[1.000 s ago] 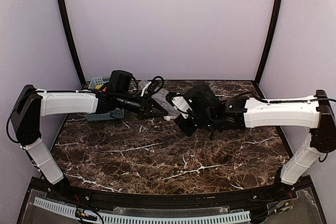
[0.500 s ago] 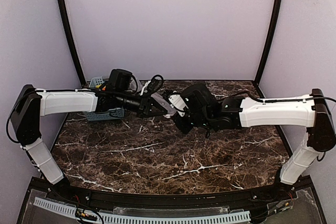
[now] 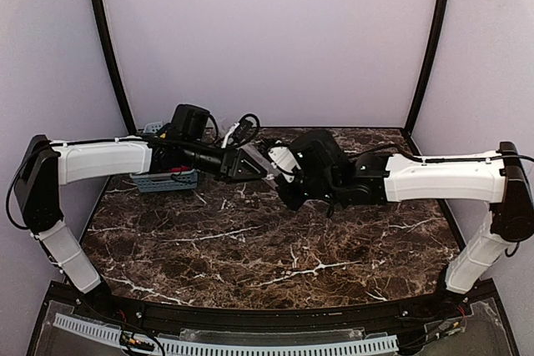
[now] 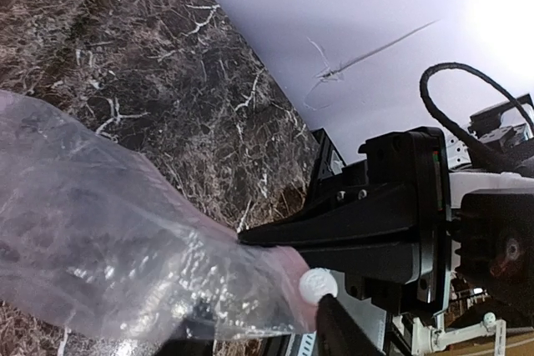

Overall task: Place the food in the zip-top bag and seal the zipper
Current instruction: Pass from the left arm to the right, then pass from the right arm to the left

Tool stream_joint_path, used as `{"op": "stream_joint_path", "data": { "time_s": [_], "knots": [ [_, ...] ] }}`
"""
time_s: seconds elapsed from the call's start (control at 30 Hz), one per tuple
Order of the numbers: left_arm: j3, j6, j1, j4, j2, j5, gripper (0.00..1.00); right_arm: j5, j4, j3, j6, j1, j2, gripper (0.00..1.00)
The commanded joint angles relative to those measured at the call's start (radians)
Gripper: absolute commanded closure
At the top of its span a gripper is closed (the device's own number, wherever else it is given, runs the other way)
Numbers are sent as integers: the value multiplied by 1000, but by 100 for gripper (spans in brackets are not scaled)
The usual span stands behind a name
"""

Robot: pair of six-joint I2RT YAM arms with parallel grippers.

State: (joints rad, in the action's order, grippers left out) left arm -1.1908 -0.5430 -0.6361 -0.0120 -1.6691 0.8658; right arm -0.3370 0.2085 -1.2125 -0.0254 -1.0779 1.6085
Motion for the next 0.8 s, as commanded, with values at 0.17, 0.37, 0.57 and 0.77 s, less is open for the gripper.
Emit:
{"op": "stream_joint_path", "data": {
  "time_s": [0.17,0.37,0.57,0.77],
  "knots": [
    [28,302,51,98,297,-321,27,100,93,-42,85,19,-181,100],
    [99,440,50,30,465,-326,14,383,290,-165,106,73,-233,100],
    [101,512,51,37,542,-276,9,626,504,-327,117,78,-224,100],
    [102,526,51,30,604,-215,2,775,682,-420,131,78,-207,100]
  ]
}}
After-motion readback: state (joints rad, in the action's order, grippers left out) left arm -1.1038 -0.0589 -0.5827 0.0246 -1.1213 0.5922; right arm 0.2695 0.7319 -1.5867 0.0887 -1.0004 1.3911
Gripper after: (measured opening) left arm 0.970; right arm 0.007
